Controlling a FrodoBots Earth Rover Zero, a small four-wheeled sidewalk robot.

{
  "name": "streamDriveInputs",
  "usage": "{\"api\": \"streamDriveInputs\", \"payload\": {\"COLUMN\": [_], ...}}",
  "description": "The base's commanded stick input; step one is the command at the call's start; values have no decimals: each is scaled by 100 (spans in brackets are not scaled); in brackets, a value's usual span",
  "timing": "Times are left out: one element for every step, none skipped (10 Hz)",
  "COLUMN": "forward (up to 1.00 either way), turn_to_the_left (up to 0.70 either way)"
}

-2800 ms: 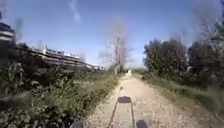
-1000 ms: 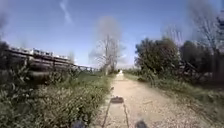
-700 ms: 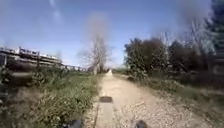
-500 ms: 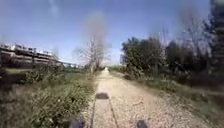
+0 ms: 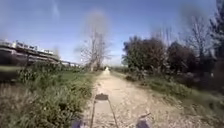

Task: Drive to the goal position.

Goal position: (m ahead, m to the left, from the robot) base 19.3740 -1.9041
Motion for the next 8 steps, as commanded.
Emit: {"api": "streamDriveInputs", "payload": {"forward": [70, 70, 70, 70, 70, 70, 70, 70], "turn_to_the_left": [0, 0, 0, 0, 0, 0, 0, 0]}}
